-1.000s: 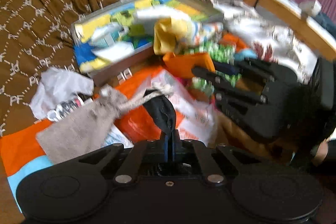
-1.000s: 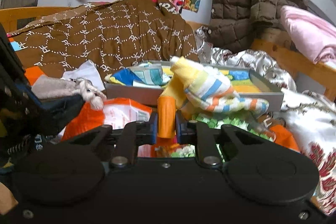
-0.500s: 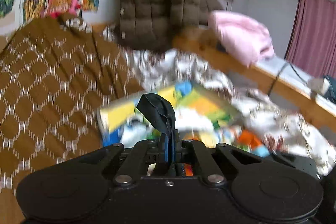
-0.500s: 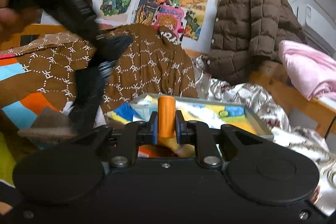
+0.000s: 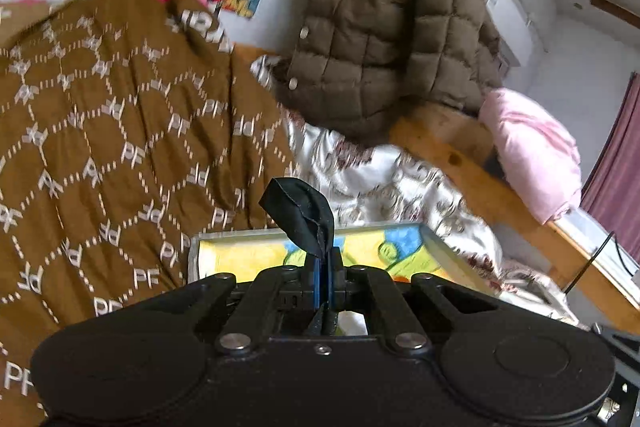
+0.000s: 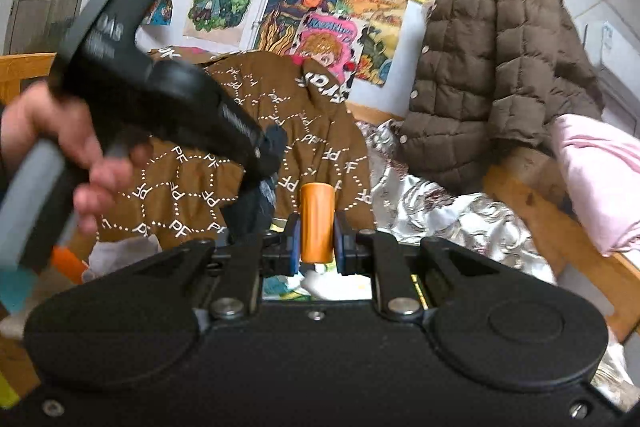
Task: Organize soft objects
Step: 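Carry the sock and orange cup over the cartoon tray and open both grippers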
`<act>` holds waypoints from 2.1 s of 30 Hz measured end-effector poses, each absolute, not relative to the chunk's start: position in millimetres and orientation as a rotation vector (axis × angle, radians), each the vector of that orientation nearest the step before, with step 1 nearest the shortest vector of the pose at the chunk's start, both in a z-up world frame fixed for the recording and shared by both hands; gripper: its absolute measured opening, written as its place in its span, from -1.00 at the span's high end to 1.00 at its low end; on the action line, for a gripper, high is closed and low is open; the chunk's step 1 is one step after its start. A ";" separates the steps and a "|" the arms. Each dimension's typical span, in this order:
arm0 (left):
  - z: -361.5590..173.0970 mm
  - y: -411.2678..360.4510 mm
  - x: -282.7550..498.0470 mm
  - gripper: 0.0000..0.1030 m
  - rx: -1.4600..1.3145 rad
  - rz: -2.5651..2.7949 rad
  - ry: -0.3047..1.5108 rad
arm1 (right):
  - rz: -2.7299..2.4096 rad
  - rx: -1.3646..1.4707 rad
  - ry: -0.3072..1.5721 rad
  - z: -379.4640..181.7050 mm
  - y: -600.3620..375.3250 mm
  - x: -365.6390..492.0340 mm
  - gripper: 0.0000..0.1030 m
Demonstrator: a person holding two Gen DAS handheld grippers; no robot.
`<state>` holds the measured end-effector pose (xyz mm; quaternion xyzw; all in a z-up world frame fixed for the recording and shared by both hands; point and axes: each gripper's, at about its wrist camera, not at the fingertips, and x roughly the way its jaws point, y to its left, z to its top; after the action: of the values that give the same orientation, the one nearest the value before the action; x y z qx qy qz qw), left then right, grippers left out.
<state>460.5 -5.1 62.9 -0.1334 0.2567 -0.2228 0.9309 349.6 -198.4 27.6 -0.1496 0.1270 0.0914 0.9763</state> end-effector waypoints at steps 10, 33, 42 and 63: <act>0.6 1.5 479.4 0.94 -0.224 -0.464 0.688 | 0.215 -0.280 0.405 -10.6 -178.4 393.7 0.81; -21.8 -6.2 480.8 0.63 -0.101 -0.397 0.809 | 0.121 -0.427 0.494 -55.3 -162.3 432.1 0.41; -4.3 2.2 464.3 0.29 -0.108 -0.385 0.790 | 0.082 -0.454 0.442 -40.0 -167.7 418.6 0.04; 62.8 34.1 359.0 -0.43 -0.090 -0.240 0.472 | 0.029 -0.342 0.200 45.8 -186.9 322.9 -0.97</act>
<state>359.0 34.1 62.8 -0.0445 0.2332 -0.1184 0.9642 322.9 -186.9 45.8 -0.1699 0.0995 0.0145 0.9803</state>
